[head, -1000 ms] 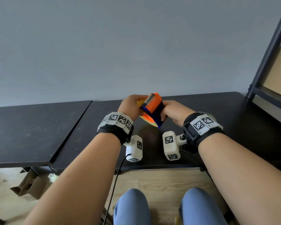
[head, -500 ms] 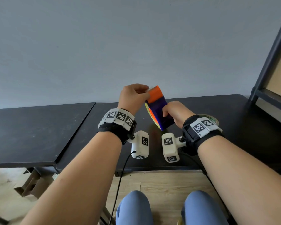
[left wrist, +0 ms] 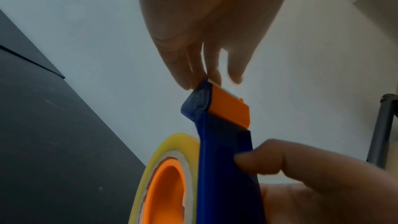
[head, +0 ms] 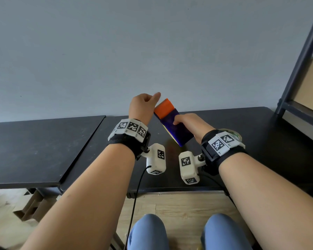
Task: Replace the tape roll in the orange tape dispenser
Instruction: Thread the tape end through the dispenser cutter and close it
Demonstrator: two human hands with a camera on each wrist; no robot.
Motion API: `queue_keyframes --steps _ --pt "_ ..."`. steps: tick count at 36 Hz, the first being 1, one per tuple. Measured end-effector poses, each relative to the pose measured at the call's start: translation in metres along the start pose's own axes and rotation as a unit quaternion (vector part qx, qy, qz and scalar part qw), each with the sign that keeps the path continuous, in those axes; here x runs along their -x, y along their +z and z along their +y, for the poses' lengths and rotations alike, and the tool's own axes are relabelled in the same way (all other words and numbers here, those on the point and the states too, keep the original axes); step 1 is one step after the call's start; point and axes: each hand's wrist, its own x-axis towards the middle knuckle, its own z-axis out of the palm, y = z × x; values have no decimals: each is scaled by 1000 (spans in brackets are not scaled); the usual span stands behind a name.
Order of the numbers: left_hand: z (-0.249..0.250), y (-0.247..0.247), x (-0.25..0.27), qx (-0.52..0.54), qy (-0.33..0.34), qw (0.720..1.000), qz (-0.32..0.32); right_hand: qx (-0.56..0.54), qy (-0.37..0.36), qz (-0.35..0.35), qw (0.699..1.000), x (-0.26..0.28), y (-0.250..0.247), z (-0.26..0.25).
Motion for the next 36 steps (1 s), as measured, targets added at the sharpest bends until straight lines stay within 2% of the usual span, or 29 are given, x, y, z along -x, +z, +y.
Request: queue_keyframes --steps 6,11,16,19,22,25,28,33,36 --pt "-4 0 -3 -35 8 998 53 -3 -30 -1 1000 3 1 0" --pt "-4 1 1 -21 13 995 99 28 -58 11 998 4 7 1" --pt "-6 3 7 -45 53 993 96 15 -55 24 998 2 9 1" --pt "-11 4 10 -89 98 988 84 1 -48 33 998 0 9 3" --pt "-14 6 13 -166 161 970 72 -13 -39 44 998 -3 10 3" --pt "-17 12 18 -259 221 939 51 -30 -21 50 998 -6 9 2" --pt "-24 19 19 -330 250 910 34 -47 -5 53 997 -9 8 2" --pt "-30 23 19 -392 307 865 68 -56 5 58 997 -11 7 4" --pt "-28 23 18 -382 306 869 65 -46 6 58 997 -12 6 3"
